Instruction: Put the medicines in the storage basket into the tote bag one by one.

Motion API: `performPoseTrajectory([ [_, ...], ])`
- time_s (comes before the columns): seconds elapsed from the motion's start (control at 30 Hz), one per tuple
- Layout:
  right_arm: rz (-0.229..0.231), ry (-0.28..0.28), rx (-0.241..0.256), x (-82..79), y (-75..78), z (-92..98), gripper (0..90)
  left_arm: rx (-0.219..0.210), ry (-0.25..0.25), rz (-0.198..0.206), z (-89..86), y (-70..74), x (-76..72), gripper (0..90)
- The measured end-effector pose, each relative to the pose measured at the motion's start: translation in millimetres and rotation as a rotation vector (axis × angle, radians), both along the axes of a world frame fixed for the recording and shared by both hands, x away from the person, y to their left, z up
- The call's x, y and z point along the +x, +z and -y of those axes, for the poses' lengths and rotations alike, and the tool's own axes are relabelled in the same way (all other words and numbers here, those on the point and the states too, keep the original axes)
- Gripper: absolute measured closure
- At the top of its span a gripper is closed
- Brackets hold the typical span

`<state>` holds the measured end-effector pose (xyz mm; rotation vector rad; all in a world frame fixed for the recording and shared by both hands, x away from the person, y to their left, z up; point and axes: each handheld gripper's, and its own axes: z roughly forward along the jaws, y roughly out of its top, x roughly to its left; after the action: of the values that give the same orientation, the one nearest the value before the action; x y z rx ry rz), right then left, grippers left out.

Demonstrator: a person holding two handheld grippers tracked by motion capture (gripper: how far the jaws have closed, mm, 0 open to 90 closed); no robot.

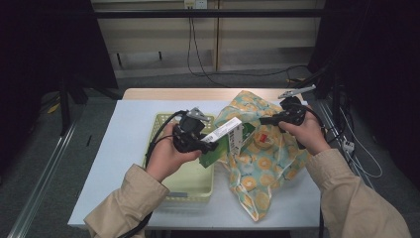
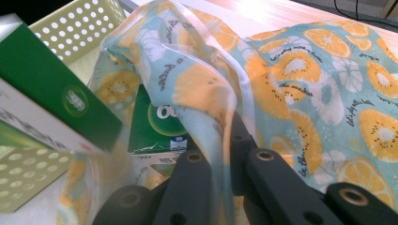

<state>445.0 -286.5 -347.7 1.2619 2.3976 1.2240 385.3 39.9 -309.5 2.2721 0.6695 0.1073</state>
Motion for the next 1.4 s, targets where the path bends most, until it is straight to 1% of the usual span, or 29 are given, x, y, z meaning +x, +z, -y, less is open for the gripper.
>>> performPoseTrajectory([
  [0.07, -0.001, -0.002, 0.001, -0.4, 0.3, 0.7, 89.4, 0.012, -0.001, 0.001, 2.0, 1.2, -0.1, 62.6],
  [0.13, 0.002, -0.003, 0.000, -0.4, 0.3, 1.4, 89.4, 0.018, -0.020, -0.010, 3.6, 2.6, -1.2, 62.6],
  [0.23, 0.006, -0.007, 0.003, -0.5, 1.6, 2.8, 89.3, 0.048, -0.038, -0.009, 7.1, 5.3, -3.9, 62.6],
  [0.27, 0.006, -0.008, 0.006, -0.6, 2.2, 3.5, 89.3, 0.045, -0.036, -0.011, 8.7, 5.4, -4.8, 62.7],
  [0.3, 0.007, -0.011, 0.005, -0.7, 2.8, 4.4, 89.3, 0.052, -0.046, -0.015, 10.0, 5.9, -4.8, 62.6],
  [0.37, 0.012, -0.014, 0.008, -1.0, 3.6, 6.3, 89.3, 0.035, -0.049, -0.023, 13.2, 5.9, -5.5, 62.6],
  [0.57, 0.014, -0.013, 0.007, -2.3, 5.0, 6.9, 89.3, 0.014, -0.064, -0.033, 33.3, 5.1, -7.7, 62.6],
  [0.6, 0.014, -0.012, 0.010, -2.3, 5.3, 6.5, 89.3, 0.017, -0.075, -0.034, 38.3, 4.9, -7.8, 62.7],
  [0.63, 0.012, -0.010, 0.008, -2.3, 5.8, 5.5, 89.3, 0.010, -0.080, -0.041, 42.3, 4.1, -8.5, 62.6],
  [0.67, 0.013, -0.008, 0.007, -2.2, 6.1, 5.2, 89.3, 0.012, -0.095, -0.043, 49.1, 2.7, -9.3, 62.6],
  [0.73, 0.016, -0.007, 0.009, -2.2, 7.2, 4.1, 89.3, 0.022, -0.109, -0.039, 59.0, -0.7, -10.6, 62.6],
  [0.77, 0.016, -0.007, 0.010, -2.4, 7.7, 3.9, 89.3, 0.031, -0.112, -0.039, 65.7, -4.1, -10.7, 62.6],
  [0.83, 0.018, -0.006, 0.006, -2.5, 8.0, 3.7, 89.3, 0.042, -0.116, -0.044, 73.9, -9.6, -8.9, 62.6],
  [0.87, 0.018, -0.005, 0.006, -2.8, 8.1, 3.7, 89.3, 0.053, -0.115, -0.044, 79.3, -13.8, -7.1, 62.6],
  [0.93, 0.016, -0.008, 0.006, -3.1, 8.4, 4.1, 89.3, 0.053, -0.111, -0.055, 87.0, -20.4, -4.4, 62.6],
  [1.03, 0.020, -0.009, 0.009, -3.4, 9.4, 5.2, 89.3, 0.059, -0.091, -0.051, 95.0, -28.7, -0.4, 62.6],
  [1.1, 0.019, -0.008, 0.008, -3.9, 10.2, 5.7, 89.3, 0.059, -0.074, -0.064, 98.6, -35.7, 4.3, 62.6],
  [1.17, 0.022, -0.010, 0.006, -4.4, 10.7, 6.2, 89.3, 0.066, -0.058, -0.064, 100.9, -41.8, 8.2, 62.6],
  [1.23, 0.022, -0.012, 0.010, -4.7, 11.1, 6.7, 89.3, 0.057, -0.047, -0.073, 101.6, -46.2, 11.4, 62.6],
  [1.3, 0.023, -0.010, 0.008, -4.7, 11.1, 7.3, 89.3, 0.055, -0.034, -0.067, 103.0, -49.2, 13.4, 62.6],
  [1.4, 0.023, -0.012, 0.009, -4.6, 11.1, 7.9, 89.3, 0.052, -0.027, -0.071, 106.6, -52.6, 15.2, 62.6],
])
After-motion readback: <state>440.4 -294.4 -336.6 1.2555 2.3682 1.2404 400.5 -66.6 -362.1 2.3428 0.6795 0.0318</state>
